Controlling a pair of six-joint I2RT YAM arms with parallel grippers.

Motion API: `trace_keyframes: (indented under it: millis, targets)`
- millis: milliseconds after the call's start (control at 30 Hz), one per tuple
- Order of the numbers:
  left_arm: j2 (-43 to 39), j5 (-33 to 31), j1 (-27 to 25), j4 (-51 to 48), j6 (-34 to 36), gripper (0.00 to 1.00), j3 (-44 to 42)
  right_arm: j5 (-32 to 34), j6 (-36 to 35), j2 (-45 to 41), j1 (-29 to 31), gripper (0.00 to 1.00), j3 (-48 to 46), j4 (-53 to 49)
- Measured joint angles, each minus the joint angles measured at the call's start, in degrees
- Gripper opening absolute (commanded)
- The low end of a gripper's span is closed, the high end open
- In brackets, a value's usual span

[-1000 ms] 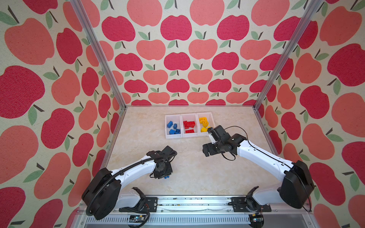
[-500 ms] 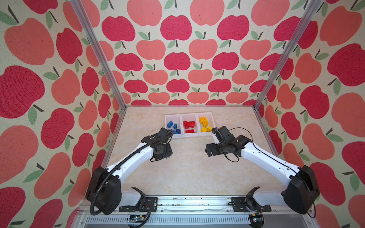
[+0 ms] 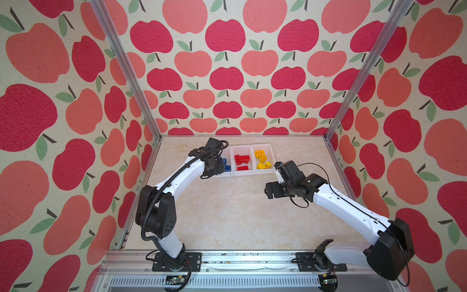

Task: Sort the legos into containers by color
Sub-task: 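Carry the blue brick with the left gripper over the blue compartment, then open the left gripper to drop the blue brick into the blue compartment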

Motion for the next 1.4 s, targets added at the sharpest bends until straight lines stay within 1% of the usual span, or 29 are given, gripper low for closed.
trace_keyframes:
  millis: [300, 633, 833, 1100, 1400]
  targets:
    - [12.24, -0.72, 1.81, 0.17, 5.05, 0.22, 13.16, 0.00, 0.20, -0.37, -0.07, 0.95, -0.33, 0.00]
    - [22.75, -1.33, 3.56, -0.55, 7.89, 0.23, 23.61, 0.00, 0.46, -1.55, -0.22, 0.95, -1.14, -0.48]
    - [26.75, -1.75, 3.69, -1.81, 8.59, 0.35, 27.52, 0.04, 0.63, -1.84, -0.72, 0.95, -1.40, -0.90]
    - [27.28, -2.12, 3.69, -2.67, 9.40, 0.49, 28.70, 0.02, 0.63, -1.86, -0.87, 0.95, -1.40, -1.07]
    - [27.23, -2.75, 3.45, -2.73, 9.55, 0.56, 28.70, 0.02, 0.63, -1.86, -0.87, 0.95, -1.40, -1.07]
